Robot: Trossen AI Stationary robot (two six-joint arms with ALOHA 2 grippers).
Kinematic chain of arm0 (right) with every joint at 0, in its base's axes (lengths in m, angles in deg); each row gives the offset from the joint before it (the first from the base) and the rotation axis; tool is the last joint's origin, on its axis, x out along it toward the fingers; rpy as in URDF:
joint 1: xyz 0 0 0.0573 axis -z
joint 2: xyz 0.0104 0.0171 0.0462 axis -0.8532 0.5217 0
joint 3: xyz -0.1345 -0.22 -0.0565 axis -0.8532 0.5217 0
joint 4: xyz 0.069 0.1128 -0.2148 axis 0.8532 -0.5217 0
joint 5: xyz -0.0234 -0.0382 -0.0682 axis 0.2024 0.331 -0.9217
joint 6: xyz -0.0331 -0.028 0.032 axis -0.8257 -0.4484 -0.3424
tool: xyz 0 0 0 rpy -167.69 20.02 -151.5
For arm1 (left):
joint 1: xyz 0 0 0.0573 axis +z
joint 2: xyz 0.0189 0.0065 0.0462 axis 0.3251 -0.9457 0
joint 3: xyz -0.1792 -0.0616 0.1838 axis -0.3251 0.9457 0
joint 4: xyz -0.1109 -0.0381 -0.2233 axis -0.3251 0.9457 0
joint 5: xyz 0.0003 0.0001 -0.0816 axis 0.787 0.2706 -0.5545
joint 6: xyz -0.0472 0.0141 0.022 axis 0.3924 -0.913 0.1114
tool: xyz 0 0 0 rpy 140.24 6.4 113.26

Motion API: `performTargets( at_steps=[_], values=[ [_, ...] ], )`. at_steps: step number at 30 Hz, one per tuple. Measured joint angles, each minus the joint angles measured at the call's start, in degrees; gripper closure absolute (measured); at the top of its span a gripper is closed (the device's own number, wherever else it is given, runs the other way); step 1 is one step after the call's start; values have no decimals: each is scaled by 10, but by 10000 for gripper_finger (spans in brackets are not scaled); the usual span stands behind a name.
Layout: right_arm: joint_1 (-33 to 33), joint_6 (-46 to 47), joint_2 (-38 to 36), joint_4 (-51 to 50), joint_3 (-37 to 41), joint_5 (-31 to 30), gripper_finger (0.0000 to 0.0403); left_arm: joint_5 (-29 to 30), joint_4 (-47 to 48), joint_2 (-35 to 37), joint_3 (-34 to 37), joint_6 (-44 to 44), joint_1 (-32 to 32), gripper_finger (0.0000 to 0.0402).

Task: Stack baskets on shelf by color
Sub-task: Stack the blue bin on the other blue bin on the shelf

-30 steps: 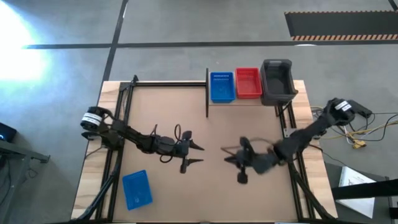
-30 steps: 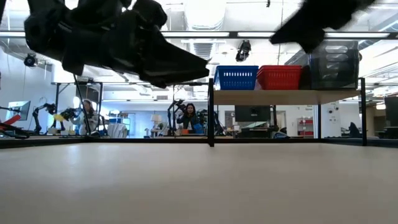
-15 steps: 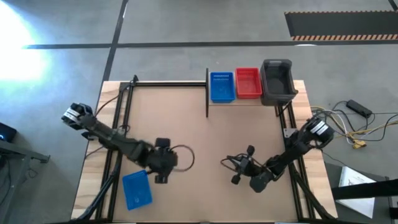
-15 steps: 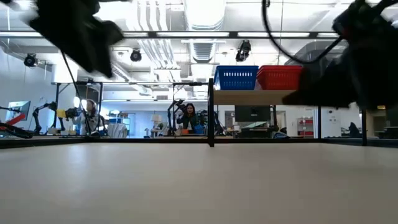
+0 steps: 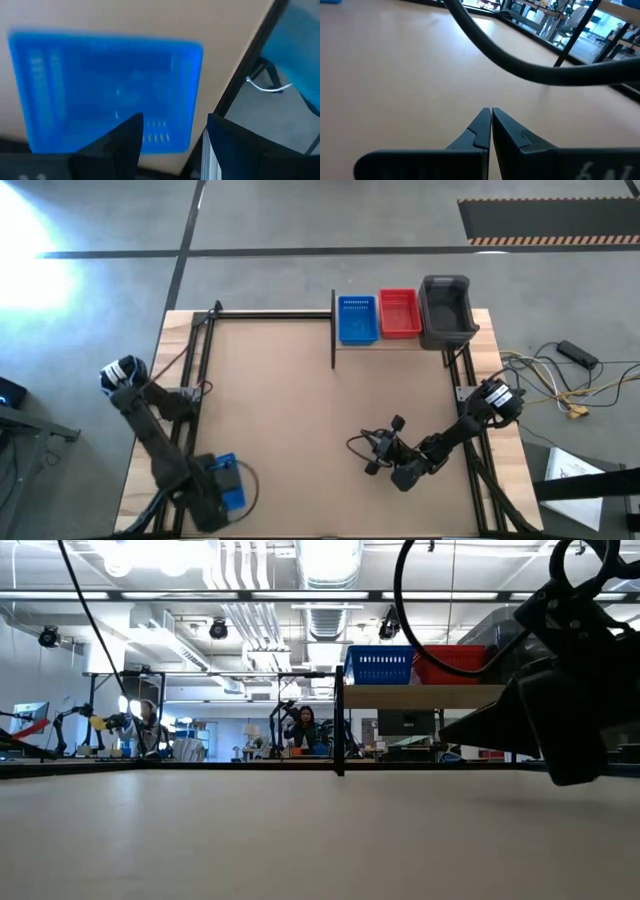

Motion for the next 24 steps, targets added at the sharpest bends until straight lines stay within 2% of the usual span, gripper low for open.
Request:
performTargets(
  at_steps=[5, 9, 13, 17, 24],
  values=[
    [0, -12, 0, 0, 0, 0, 394, -2, -43, -56, 0, 110, -54, 197],
    [0, -11, 0, 0, 0, 0, 394, 6, -58, -106, 0, 128, -60, 197],
    [0, -10, 0, 0, 0, 0, 394, 8, -55, -151, 0, 110, -58, 205],
    [0, -2, 0, 0, -3, 4, 394, 8, -54, -169, 0, 100, -57, 250],
    [0, 0, 0, 0, -3, 6, 394, 14, -46, -139, 1, 98, -57, 377]
  ],
)
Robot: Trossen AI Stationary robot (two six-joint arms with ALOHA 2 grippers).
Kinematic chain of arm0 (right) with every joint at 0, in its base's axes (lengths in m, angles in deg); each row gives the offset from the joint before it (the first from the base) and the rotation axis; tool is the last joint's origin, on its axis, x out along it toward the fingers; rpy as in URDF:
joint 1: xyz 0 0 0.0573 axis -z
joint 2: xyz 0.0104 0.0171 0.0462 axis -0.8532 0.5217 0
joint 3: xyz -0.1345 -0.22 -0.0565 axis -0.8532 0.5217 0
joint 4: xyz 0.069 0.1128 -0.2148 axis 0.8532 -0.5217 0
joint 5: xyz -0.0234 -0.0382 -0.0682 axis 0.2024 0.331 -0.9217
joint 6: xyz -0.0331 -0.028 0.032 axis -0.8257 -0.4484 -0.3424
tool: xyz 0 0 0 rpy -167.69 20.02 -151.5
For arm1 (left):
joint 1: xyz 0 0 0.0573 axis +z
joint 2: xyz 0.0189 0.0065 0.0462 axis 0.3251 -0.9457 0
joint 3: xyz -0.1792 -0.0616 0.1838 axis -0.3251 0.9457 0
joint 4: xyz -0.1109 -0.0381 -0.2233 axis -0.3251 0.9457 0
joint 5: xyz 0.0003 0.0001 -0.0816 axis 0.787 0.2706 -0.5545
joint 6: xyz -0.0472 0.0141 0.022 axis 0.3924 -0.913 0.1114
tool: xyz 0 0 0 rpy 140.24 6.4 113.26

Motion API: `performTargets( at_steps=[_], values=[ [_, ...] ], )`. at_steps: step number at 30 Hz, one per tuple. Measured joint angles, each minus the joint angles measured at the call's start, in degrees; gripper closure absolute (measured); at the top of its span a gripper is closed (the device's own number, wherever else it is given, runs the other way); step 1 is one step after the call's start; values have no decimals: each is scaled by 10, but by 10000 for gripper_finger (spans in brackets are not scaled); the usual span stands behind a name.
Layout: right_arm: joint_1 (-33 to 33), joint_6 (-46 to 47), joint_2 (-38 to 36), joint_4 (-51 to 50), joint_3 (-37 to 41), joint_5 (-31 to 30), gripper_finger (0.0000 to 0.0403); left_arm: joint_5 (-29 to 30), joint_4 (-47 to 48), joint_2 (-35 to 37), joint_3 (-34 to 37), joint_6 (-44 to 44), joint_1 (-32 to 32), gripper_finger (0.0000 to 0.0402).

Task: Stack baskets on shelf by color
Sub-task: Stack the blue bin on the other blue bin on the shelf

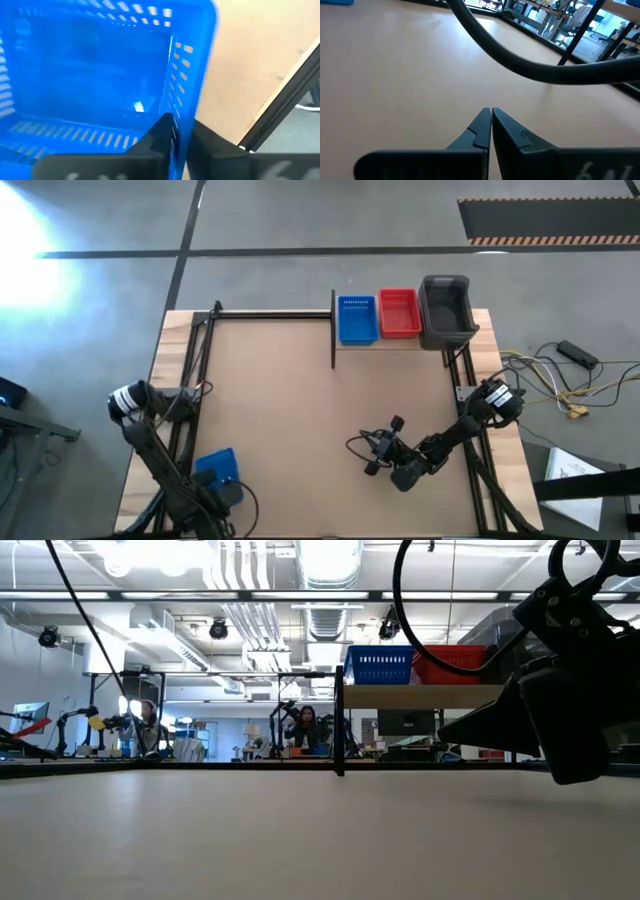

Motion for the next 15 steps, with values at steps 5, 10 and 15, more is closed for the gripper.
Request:
performTargets(
  at_steps=[5, 10, 15],
  values=[
    [-3, 0, 0, -1, 0, 0, 394, 43, 1, 28, 0, -12, 24, 396],
    [-37, 0, -1, -1, 2, 0, 394, 50, -12, 31, -8, -125, 92, 401],
    [-85, 0, -2, -1, 3, -4, 394, 54, -41, 29, -38, -321, 185, 401]
  ],
)
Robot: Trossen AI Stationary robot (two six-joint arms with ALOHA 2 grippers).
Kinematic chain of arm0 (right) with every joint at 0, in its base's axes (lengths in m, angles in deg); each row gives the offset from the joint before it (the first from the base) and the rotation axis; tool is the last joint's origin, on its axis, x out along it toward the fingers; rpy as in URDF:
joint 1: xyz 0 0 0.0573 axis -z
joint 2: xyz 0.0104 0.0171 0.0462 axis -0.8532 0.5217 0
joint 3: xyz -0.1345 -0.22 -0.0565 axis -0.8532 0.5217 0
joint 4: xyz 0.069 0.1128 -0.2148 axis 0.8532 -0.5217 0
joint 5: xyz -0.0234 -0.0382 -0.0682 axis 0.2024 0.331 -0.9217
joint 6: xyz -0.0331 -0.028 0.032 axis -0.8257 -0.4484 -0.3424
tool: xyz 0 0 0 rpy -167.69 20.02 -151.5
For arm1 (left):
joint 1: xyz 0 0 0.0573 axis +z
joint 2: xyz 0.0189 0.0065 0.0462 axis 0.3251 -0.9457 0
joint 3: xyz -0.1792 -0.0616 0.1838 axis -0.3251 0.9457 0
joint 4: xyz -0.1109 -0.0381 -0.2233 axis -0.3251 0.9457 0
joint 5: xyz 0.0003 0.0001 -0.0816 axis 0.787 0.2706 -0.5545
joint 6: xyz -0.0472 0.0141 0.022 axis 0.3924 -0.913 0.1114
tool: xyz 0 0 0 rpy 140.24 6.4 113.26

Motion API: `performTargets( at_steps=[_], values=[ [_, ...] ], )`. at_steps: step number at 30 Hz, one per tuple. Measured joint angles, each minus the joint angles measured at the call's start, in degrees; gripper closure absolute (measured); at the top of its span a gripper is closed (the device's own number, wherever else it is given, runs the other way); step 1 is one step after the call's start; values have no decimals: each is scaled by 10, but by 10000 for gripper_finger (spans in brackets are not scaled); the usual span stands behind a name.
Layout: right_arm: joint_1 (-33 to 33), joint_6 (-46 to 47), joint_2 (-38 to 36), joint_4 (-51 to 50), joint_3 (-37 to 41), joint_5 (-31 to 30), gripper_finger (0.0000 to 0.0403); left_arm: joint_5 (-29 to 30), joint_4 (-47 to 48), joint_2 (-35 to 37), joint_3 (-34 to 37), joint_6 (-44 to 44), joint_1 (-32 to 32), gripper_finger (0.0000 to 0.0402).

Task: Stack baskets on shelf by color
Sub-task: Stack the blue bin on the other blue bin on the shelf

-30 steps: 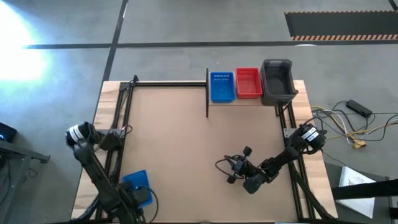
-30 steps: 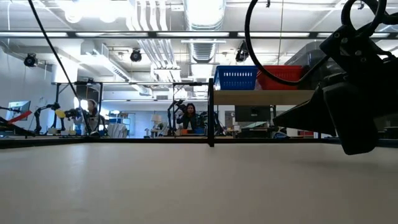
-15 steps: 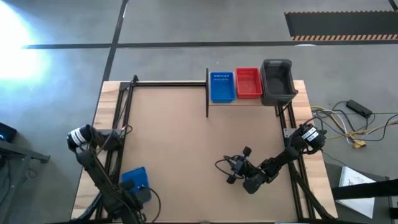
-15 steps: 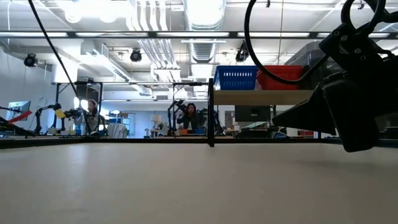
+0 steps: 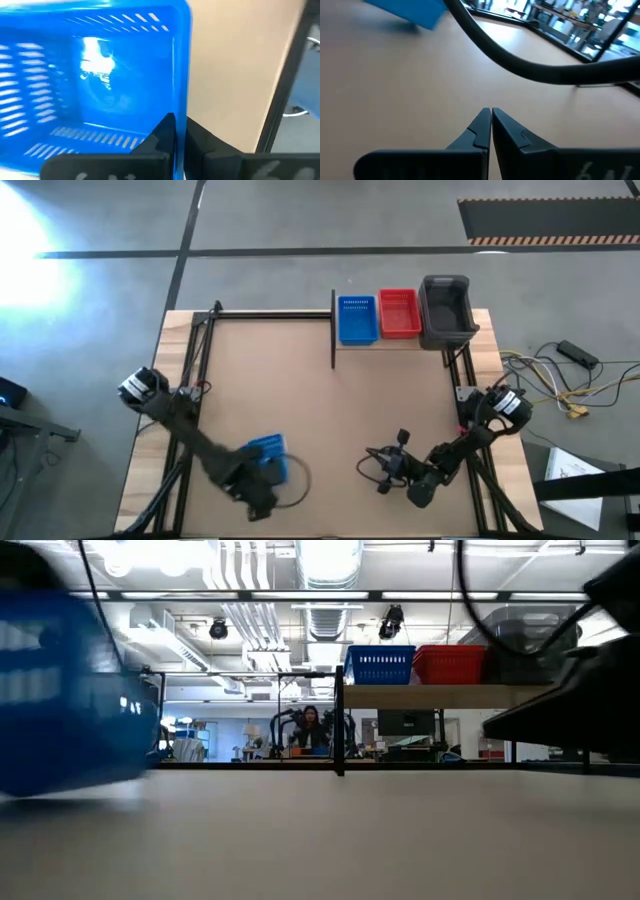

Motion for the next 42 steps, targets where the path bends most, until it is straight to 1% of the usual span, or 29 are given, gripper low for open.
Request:
performTargets(
  at_steps=[3, 8, 10, 12, 15, 19, 22, 24, 27, 28, 29, 31, 33, 36, 42],
  values=[
    [-16, 6, 0, 0, 0, 0, 394, -5, 0, 1, -41, -132, 52, 401],
    [-19, 40, 0, 0, 0, -2, 394, -10, -2, 3, -131, -342, 129, 401],
    [-19, 42, 0, 0, 0, -2, 394, 6, -3, 3, -166, -420, 155, 401],
    [-19, 42, 0, 0, 0, -4, 394, 39, -9, 3, -196, -493, 182, 401],
    [-19, 42, 0, 0, 0, -21, 394, 79, -25, 3, -236, -577, 231, 401],
    [-19, 45, 0, 0, 0, -47, 394, 90, -34, 3, -289, -664, 321, 401],
    [-16, 62, 0, 0, 0, -50, 394, 89, -38, 3, -321, -708, 396, 401],
    [-13, 71, 0, 0, 0, -50, 394, 78, -62, -3, -332, -740, 441, 401],
    [-9, 72, 0, 0, 0, -50, 394, 17, -104, -11, -334, -786, 494, 401],
    [-7, 72, 0, 0, 0, -50, 394, 5, -132, -20, -334, -795, 504, 401],
    [-5, 72, 0, 0, 0, -51, 394, 0, -151, -24, -335, -800, 511, 401],
    [2, 75, 1, 0, 0, -51, 394, -2, -155, -39, -334, -810, 527, 401],
    [8, 83, 1, 0, 0, -51, 394, -3, -181, -55, -335, -823, 537, 402],
    [17, 103, 1, 0, 0, -51, 394, -2, -174, -74, -335, -830, 543, 402],
    [24, 105, 1, 0, -1, -45, 394, -1, -169, -99, -333, -830, 547, 402]
  ],
)
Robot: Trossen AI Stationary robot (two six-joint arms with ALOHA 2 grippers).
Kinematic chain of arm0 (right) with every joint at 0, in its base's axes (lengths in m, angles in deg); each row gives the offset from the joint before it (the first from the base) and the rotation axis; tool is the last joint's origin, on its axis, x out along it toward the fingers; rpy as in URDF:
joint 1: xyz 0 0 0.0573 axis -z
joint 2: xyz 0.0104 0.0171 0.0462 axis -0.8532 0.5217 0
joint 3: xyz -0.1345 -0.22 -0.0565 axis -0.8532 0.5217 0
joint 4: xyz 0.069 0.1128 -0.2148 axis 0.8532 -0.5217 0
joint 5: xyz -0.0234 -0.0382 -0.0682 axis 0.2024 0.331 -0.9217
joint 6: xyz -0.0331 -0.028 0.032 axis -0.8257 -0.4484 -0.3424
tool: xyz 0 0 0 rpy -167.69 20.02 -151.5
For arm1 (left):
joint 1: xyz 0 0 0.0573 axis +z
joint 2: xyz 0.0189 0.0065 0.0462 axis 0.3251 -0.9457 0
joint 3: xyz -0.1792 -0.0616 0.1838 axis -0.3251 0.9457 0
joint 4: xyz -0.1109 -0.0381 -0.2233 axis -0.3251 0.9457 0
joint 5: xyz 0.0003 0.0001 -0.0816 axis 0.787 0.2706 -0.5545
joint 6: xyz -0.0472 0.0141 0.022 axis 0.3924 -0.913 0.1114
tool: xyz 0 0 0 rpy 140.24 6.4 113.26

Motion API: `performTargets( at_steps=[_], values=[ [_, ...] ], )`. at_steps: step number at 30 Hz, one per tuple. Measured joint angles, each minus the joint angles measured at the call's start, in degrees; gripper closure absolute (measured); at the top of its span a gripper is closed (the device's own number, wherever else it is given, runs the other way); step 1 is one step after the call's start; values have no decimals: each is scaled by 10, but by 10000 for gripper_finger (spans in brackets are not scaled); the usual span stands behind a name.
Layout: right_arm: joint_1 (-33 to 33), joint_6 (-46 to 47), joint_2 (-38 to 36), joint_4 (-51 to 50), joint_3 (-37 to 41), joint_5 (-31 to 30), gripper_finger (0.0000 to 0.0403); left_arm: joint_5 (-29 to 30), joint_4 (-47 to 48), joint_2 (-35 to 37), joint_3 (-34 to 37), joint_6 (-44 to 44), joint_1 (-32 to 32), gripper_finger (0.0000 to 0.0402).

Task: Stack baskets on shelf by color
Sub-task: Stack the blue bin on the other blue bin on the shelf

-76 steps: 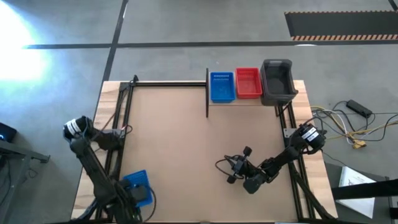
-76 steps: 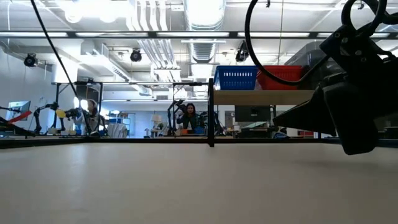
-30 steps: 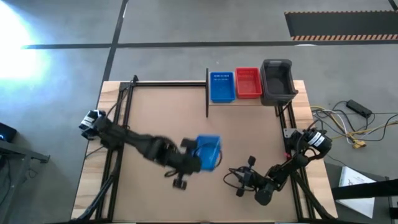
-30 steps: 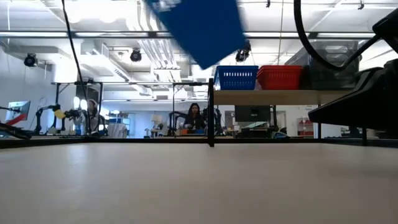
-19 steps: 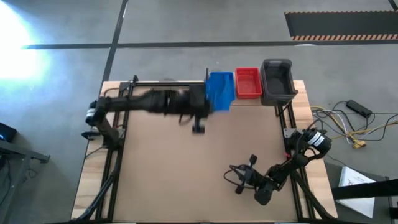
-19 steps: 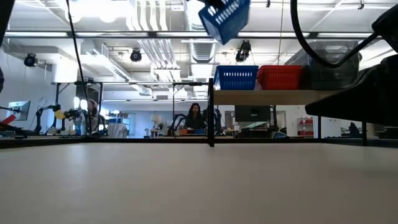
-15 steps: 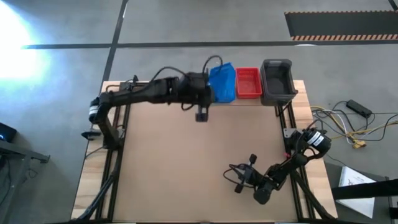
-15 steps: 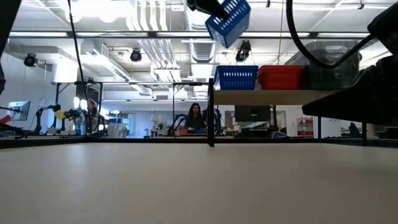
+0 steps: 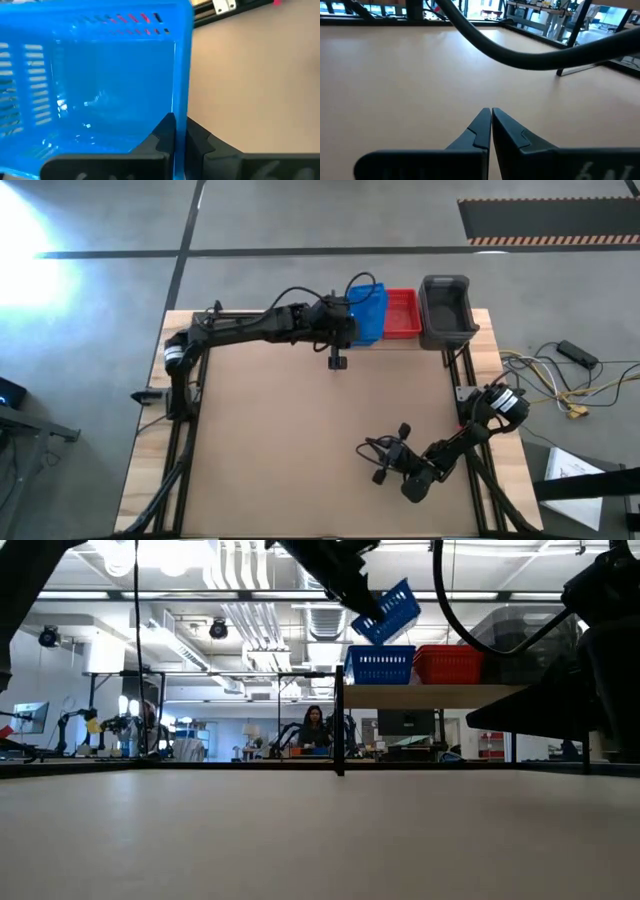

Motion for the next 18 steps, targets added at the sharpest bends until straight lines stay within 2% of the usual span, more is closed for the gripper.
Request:
performTargets(
  at_steps=[18],
  values=[
    [0, 0, 0, 0, 0, 0, 394, 46, 3, -12, 3, 0, 1, 402]
  ],
)
